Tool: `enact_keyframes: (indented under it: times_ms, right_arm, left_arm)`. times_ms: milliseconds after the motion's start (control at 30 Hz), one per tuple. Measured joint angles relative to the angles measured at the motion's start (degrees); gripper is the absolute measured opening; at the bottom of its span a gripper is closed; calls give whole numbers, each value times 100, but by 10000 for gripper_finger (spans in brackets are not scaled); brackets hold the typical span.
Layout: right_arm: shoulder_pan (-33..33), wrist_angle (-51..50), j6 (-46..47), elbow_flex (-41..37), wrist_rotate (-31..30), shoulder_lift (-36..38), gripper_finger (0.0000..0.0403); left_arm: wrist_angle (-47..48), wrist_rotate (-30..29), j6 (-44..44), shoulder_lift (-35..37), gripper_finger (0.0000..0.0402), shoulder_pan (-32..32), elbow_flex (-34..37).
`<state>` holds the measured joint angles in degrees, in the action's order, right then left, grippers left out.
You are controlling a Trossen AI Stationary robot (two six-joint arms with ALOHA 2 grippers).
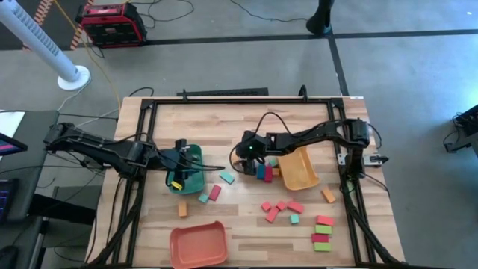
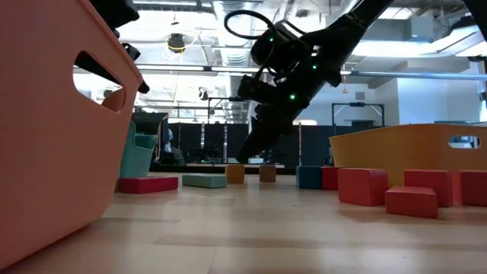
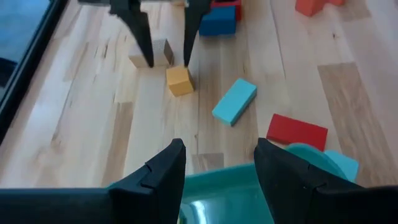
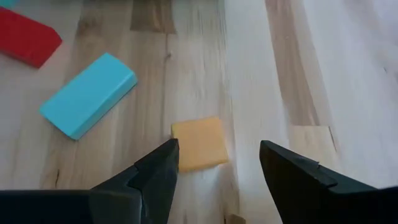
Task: Sort blocks by size
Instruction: Put the top yellow cube block into the yellow bin
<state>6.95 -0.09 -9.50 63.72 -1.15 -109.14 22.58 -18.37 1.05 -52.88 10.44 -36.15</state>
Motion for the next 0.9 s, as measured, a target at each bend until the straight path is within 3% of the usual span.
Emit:
enact_keyframes:
  times_ms: [233, 567, 900]
  right_arm:
    - [73, 402, -2, 13, 521, -275, 255]
    - [60, 271, -18, 363, 596, -693, 252]
    - [53, -130, 46, 354, 596, -662, 160]
  left_arm:
    - [-334, -1, 176, -4, 181, -29, 139]
    - [-360, 0, 146, -4, 181, -63, 157]
    - [-364, 0, 136, -2, 181, -76, 157]
